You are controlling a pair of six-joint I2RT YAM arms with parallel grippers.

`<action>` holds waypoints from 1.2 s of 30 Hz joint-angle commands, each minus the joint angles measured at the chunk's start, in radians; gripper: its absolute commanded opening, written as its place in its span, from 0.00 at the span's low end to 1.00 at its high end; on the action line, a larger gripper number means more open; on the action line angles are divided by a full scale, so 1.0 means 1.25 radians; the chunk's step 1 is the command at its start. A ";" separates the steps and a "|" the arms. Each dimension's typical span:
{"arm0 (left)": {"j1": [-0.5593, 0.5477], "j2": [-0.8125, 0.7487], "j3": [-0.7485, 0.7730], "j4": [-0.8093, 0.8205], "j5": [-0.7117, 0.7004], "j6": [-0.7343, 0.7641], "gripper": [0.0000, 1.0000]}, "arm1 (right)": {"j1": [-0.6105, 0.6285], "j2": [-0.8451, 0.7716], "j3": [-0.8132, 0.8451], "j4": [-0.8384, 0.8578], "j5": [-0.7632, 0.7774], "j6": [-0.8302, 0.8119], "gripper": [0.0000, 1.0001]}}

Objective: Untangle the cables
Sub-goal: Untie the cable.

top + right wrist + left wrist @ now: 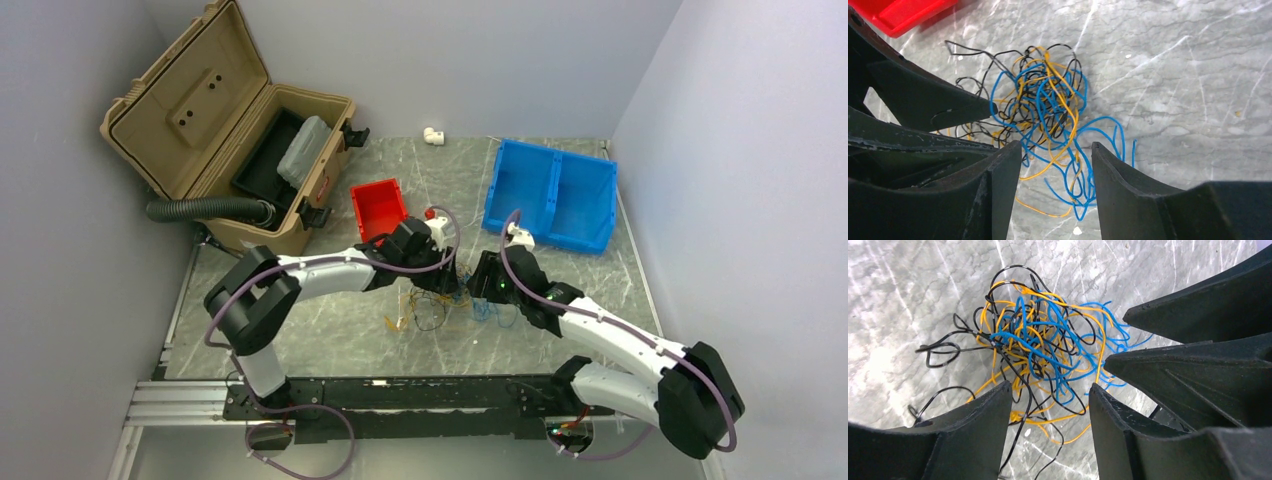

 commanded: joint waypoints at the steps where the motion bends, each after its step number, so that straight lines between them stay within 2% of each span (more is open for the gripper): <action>1: -0.015 0.049 0.061 -0.011 0.017 0.003 0.61 | -0.031 0.028 -0.016 0.034 -0.022 -0.018 0.55; 5: -0.019 0.099 0.089 -0.038 0.008 -0.002 0.58 | -0.037 0.085 -0.018 0.071 -0.041 -0.020 0.54; 8: -0.019 0.113 0.084 -0.028 -0.002 -0.010 0.51 | -0.037 0.121 -0.026 0.120 -0.062 -0.019 0.53; 14: -0.018 0.139 0.095 -0.037 -0.022 -0.018 0.24 | -0.034 0.214 -0.001 0.169 -0.045 -0.011 0.49; 16: -0.019 0.137 0.088 -0.030 -0.029 -0.020 0.07 | -0.032 0.237 0.007 0.175 -0.036 -0.007 0.43; 17: -0.018 0.136 0.087 -0.031 -0.033 -0.021 0.00 | -0.031 0.244 0.010 0.175 -0.033 -0.006 0.36; 19: -0.018 0.127 0.080 -0.031 -0.039 -0.019 0.00 | -0.031 0.244 0.013 0.161 -0.018 0.002 0.01; 24: -0.016 0.081 0.056 -0.066 -0.055 -0.007 0.00 | -0.032 0.165 0.003 0.079 0.087 0.025 0.00; 30: -0.005 -0.054 0.001 -0.146 -0.106 0.020 0.00 | -0.059 0.044 0.011 -0.121 0.279 0.099 0.00; 36: 0.039 -0.157 -0.101 -0.174 -0.140 0.024 0.00 | -0.129 -0.097 -0.002 -0.219 0.329 0.107 0.00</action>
